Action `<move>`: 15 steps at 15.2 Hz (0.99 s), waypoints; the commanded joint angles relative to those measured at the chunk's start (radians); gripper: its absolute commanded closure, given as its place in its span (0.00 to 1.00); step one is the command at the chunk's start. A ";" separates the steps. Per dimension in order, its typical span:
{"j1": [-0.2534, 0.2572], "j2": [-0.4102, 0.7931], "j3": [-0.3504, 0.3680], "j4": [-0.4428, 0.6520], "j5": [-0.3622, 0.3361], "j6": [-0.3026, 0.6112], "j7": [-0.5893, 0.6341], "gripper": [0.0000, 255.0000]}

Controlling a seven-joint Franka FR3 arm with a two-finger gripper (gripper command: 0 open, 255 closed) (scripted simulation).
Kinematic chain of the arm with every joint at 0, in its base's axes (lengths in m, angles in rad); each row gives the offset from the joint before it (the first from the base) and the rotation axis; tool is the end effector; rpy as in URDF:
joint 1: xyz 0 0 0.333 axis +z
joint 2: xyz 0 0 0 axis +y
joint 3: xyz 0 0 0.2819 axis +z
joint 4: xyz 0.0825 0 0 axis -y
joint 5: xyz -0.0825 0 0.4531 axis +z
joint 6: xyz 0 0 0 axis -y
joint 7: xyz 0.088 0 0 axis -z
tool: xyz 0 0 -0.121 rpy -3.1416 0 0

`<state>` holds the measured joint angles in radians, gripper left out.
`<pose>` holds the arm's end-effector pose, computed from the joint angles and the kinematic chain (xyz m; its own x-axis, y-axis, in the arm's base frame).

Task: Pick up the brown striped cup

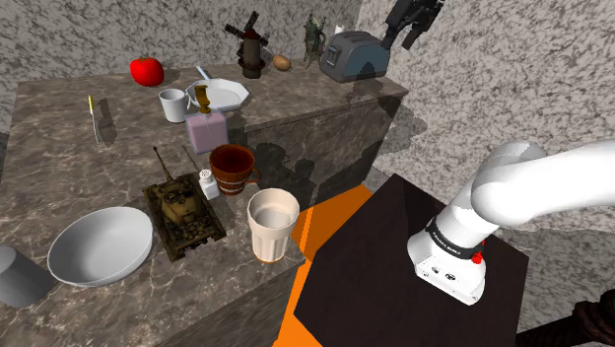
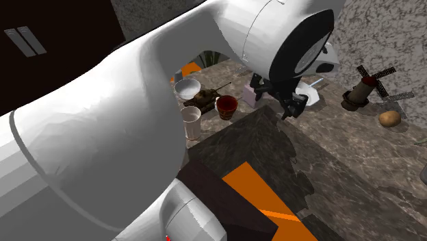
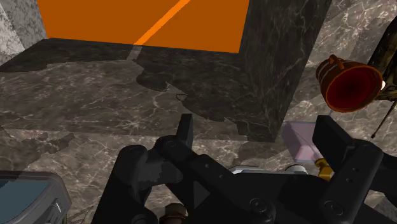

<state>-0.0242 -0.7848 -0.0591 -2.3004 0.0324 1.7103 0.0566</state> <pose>0.4156 -0.0350 0.5960 0.9731 -0.1334 0.1877 -0.1193 -0.9892 -0.0848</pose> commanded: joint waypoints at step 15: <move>0.110 0.262 0.151 -0.147 0.042 0.397 0.018 0.00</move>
<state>0.0784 -0.5458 0.0803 -2.4363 0.0735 2.0725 0.0735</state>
